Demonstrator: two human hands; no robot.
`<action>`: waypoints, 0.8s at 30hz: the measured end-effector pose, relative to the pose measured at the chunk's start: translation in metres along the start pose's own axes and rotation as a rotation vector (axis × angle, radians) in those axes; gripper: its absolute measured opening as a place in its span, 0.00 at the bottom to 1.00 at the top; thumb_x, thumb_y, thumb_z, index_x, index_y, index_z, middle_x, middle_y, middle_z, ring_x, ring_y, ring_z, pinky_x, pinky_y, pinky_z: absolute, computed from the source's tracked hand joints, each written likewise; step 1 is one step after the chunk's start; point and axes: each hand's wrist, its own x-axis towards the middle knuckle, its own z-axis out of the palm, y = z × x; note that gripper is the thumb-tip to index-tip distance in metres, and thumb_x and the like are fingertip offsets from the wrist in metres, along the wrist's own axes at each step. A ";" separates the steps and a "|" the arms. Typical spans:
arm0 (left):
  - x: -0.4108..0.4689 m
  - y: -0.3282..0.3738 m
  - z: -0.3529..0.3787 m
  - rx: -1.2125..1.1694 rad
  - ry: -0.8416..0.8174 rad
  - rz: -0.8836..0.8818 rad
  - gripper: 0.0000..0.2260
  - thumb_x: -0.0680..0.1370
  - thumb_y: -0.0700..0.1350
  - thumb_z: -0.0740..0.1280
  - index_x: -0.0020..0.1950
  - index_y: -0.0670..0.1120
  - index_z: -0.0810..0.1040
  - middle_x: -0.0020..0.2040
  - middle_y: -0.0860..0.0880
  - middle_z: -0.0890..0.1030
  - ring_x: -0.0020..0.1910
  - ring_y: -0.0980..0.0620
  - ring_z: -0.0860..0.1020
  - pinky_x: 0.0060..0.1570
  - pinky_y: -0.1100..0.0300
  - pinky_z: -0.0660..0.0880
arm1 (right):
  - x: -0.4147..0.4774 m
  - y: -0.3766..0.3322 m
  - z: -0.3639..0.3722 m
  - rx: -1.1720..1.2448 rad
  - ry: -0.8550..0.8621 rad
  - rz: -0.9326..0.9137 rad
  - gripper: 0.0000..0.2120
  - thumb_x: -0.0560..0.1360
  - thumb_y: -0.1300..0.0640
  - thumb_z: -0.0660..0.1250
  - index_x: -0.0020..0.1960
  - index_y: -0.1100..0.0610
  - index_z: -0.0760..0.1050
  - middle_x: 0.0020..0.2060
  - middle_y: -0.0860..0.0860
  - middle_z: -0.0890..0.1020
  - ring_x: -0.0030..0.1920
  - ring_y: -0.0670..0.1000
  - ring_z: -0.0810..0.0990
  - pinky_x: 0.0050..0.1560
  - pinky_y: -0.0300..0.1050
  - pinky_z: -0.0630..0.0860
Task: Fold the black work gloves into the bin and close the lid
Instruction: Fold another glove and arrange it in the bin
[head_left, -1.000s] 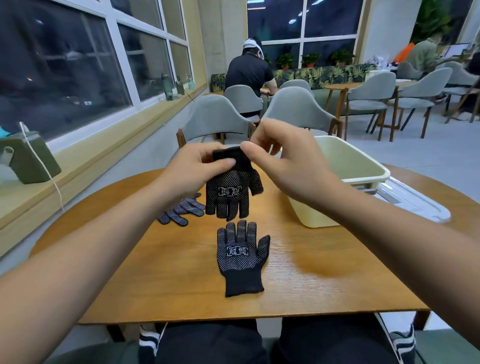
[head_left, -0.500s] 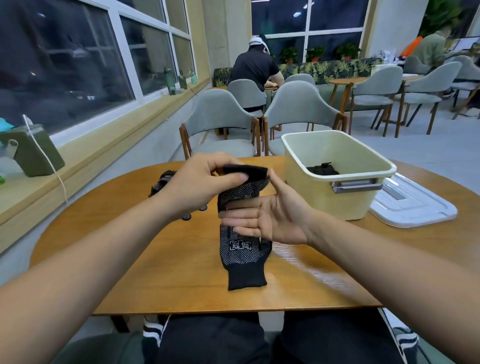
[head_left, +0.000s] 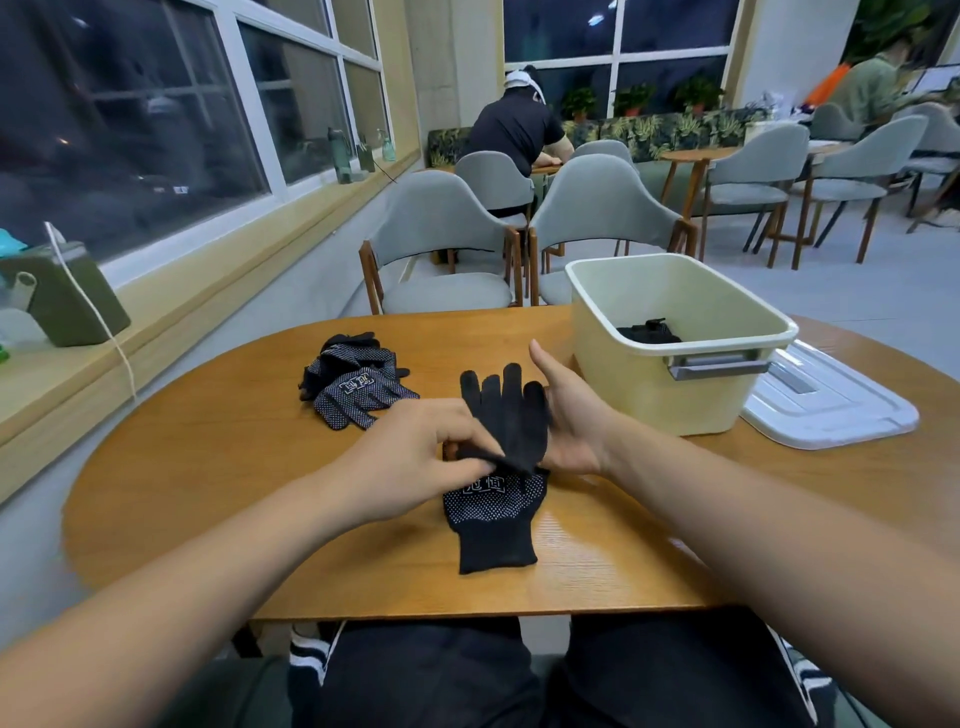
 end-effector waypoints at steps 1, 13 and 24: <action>-0.004 -0.001 0.004 0.006 -0.017 -0.005 0.09 0.77 0.45 0.79 0.55 0.57 0.90 0.47 0.59 0.83 0.48 0.53 0.83 0.51 0.55 0.80 | 0.001 0.001 -0.002 -0.040 0.003 0.011 0.50 0.77 0.23 0.63 0.77 0.66 0.72 0.72 0.63 0.79 0.73 0.63 0.79 0.81 0.59 0.68; -0.039 0.002 0.033 0.025 -0.113 -0.058 0.10 0.79 0.50 0.78 0.60 0.59 0.88 0.48 0.59 0.79 0.50 0.56 0.80 0.48 0.64 0.77 | 0.002 0.007 -0.010 -0.165 -0.014 0.019 0.52 0.78 0.22 0.58 0.82 0.64 0.65 0.64 0.63 0.84 0.65 0.62 0.84 0.66 0.59 0.78; -0.055 0.001 0.041 -0.078 -0.125 -0.118 0.10 0.78 0.55 0.78 0.59 0.60 0.88 0.52 0.62 0.81 0.53 0.57 0.82 0.53 0.62 0.80 | 0.004 0.009 -0.014 -0.150 0.001 -0.019 0.51 0.78 0.22 0.58 0.80 0.65 0.69 0.74 0.64 0.77 0.75 0.65 0.76 0.81 0.66 0.66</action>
